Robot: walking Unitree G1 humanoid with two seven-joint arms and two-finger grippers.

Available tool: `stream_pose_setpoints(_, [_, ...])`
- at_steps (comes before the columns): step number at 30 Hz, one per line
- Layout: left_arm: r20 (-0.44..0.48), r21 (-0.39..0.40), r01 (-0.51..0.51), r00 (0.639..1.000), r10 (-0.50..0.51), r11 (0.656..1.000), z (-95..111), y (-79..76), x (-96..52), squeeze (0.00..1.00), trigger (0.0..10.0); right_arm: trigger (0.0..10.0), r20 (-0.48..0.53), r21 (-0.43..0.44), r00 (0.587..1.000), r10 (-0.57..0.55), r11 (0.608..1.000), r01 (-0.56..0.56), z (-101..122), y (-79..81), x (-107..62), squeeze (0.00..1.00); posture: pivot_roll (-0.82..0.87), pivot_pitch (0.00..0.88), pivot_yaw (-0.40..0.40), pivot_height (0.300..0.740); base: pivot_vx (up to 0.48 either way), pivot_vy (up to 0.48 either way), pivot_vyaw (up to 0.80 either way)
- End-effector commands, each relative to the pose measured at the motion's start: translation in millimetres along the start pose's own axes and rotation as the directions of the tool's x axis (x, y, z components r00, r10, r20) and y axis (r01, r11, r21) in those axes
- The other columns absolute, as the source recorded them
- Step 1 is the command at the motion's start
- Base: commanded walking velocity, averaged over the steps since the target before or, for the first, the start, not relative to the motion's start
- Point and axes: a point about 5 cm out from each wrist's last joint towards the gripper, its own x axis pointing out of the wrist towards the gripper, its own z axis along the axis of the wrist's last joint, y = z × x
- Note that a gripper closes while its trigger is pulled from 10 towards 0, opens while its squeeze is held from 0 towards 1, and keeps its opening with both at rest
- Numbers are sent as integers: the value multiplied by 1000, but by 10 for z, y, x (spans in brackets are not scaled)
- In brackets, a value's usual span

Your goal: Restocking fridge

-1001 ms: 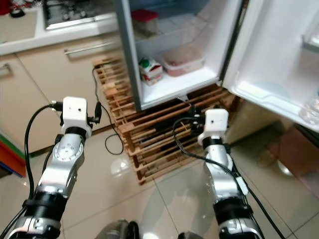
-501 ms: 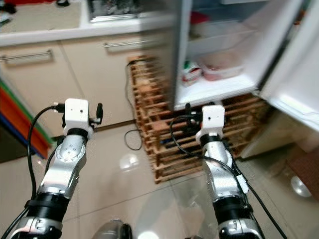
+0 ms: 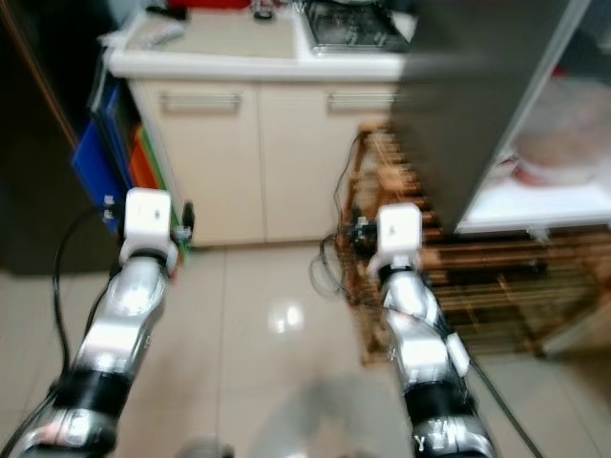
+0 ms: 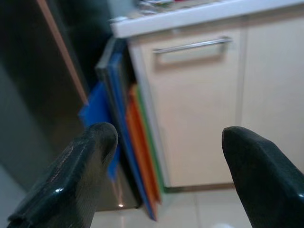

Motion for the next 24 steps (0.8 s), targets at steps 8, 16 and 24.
stream_pose_setpoints(8, [117,-32,78,990,-73,996,246,-161,-16,0,10000,10000,50,-5,992,-112,994,112,61,-189,-31,0,129,18,-12,740,457,0,0])
stream_pose_setpoints(16, [152,-66,145,979,-133,987,288,-181,-13,0,10000,10000,43,77,984,-171,983,168,58,-236,-58,0,122,17,1,740,472,0,0])
stream_pose_setpoints(24, [112,-110,138,986,-126,984,214,-170,-10,0,10000,10000,-1,184,989,-147,972,145,38,-201,-136,0,122,18,-5,740,471,0,0])
